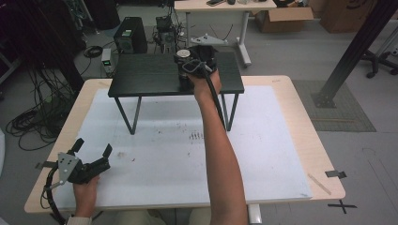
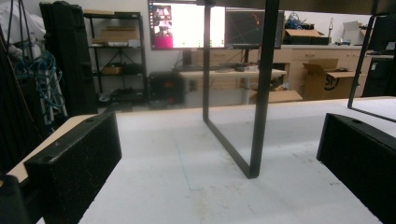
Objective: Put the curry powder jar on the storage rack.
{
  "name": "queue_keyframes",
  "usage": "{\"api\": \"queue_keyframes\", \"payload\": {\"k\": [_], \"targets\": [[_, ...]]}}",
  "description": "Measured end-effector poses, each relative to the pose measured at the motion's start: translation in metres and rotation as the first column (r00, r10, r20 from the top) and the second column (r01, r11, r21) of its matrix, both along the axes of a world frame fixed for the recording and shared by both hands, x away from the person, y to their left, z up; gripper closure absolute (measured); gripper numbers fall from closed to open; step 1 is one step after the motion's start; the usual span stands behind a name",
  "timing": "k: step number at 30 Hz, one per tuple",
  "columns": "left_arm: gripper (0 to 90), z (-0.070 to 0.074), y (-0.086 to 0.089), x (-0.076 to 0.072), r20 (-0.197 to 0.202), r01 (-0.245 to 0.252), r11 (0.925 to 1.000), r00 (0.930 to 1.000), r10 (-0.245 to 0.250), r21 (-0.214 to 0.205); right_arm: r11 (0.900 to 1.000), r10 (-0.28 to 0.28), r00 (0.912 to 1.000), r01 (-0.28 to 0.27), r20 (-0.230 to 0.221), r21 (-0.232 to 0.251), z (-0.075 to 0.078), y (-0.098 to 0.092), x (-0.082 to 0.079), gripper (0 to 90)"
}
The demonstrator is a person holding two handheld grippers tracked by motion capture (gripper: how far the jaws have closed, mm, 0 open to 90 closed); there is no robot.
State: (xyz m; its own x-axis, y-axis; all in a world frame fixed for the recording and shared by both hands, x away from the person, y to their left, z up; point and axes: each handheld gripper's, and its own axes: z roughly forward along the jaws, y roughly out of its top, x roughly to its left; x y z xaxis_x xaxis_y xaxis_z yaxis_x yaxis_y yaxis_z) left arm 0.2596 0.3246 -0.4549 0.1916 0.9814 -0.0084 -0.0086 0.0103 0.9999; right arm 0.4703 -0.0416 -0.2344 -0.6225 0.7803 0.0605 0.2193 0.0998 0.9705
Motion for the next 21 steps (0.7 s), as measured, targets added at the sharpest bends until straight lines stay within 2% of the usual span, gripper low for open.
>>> {"api": "queue_keyframes", "payload": {"k": [11,21], "targets": [[0.3,0.0000,-0.0003,0.0001,-0.001,0.000,1.0000,1.0000,0.000,0.001,0.9999,0.004,1.0000,-0.004,0.005,0.010,-0.0016,-0.0010,-0.0014,47.9],[0.3,0.0000,-0.0003,0.0003,-0.002,0.000,1.0000,1.0000,0.000,0.002,0.9996,0.002,0.9995,-0.003,0.030,0.029,0.0017,-0.0035,-0.0045,34.1]]}}
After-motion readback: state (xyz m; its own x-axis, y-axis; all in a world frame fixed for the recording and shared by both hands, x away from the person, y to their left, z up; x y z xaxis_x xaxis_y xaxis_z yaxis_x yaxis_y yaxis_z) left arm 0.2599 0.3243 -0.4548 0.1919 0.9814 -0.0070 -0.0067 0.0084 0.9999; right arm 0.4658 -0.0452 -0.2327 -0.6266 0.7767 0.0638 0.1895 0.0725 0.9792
